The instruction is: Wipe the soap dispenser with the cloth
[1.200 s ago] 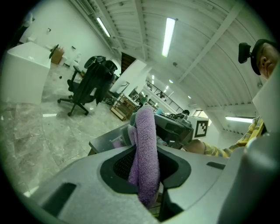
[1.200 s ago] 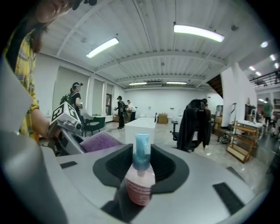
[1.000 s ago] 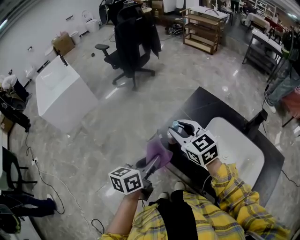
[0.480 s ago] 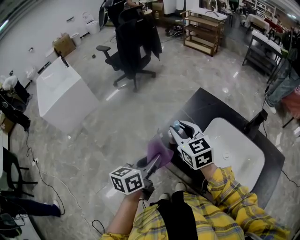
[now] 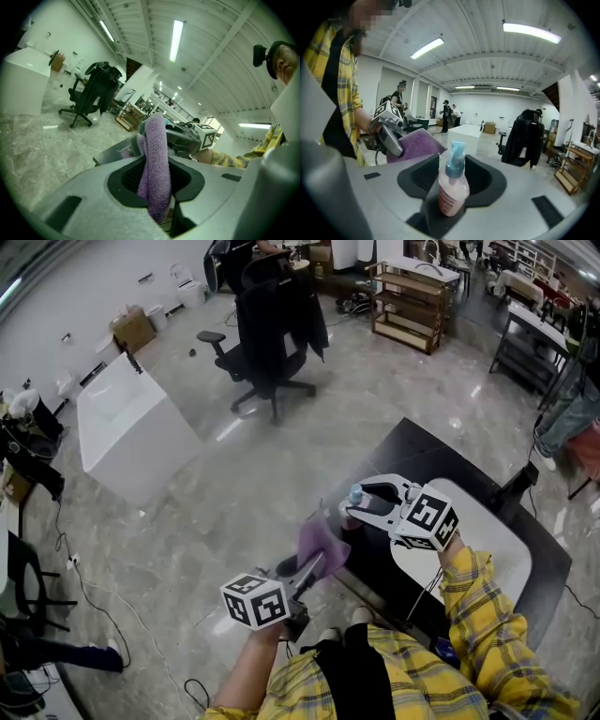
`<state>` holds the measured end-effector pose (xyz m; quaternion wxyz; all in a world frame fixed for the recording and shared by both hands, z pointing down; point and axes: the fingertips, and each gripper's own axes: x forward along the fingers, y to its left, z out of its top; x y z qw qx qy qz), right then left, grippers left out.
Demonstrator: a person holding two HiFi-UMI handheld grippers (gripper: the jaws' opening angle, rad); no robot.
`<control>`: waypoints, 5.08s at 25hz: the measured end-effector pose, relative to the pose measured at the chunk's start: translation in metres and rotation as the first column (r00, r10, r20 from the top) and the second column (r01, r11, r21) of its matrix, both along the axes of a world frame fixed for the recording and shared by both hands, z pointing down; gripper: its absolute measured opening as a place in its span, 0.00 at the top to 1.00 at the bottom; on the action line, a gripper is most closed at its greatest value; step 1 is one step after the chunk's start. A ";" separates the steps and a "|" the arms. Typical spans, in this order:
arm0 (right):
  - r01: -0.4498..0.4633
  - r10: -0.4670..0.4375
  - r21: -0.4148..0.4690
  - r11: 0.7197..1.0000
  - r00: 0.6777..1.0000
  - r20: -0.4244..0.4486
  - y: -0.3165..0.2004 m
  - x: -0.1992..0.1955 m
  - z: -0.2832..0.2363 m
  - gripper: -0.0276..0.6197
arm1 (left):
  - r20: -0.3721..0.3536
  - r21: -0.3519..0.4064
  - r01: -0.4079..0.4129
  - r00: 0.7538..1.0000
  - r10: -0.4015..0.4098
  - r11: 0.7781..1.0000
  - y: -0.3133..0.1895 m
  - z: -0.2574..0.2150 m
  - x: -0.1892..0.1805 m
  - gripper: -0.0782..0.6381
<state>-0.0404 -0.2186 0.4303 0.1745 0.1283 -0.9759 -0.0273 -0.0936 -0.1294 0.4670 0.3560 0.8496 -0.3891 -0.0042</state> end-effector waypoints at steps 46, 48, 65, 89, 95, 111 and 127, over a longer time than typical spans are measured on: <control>-0.630 0.612 -0.022 0.777 0.746 0.264 0.006 0.042 -0.024 0.75 | -0.158 0.090 0.099 0.984 -0.084 0.991 -0.043 -0.040 0.024 0.78; -0.649 0.633 -0.043 0.759 0.722 0.278 0.008 0.053 -0.024 0.75 | -0.180 0.087 0.105 0.980 -0.089 0.991 -0.046 -0.042 0.029 0.79; -0.716 0.715 -0.097 0.691 0.657 0.239 0.023 0.105 0.000 0.75 | -0.144 0.027 0.174 0.975 -0.169 0.984 -0.040 -0.002 0.049 0.79; -0.488 0.504 -0.125 0.864 0.835 0.220 0.026 0.070 0.000 0.75 | -0.086 -0.135 0.190 0.976 -0.202 0.973 -0.038 0.054 0.026 0.78; -0.236 0.250 -0.104 0.966 0.955 0.161 0.022 0.043 -0.003 0.69 | 0.004 -0.003 0.118 0.993 -0.118 0.993 -0.026 0.022 0.014 0.78; 0.150 -0.148 -0.077 0.986 0.989 0.029 -0.003 -0.010 0.001 0.62 | 0.036 0.064 0.090 0.995 -0.093 0.994 0.007 -0.004 -0.007 0.78; -0.026 0.033 -0.091 0.996 0.997 0.072 -0.011 -0.011 0.001 0.77 | 0.027 0.061 0.077 0.997 -0.079 0.995 -0.001 0.000 0.004 0.78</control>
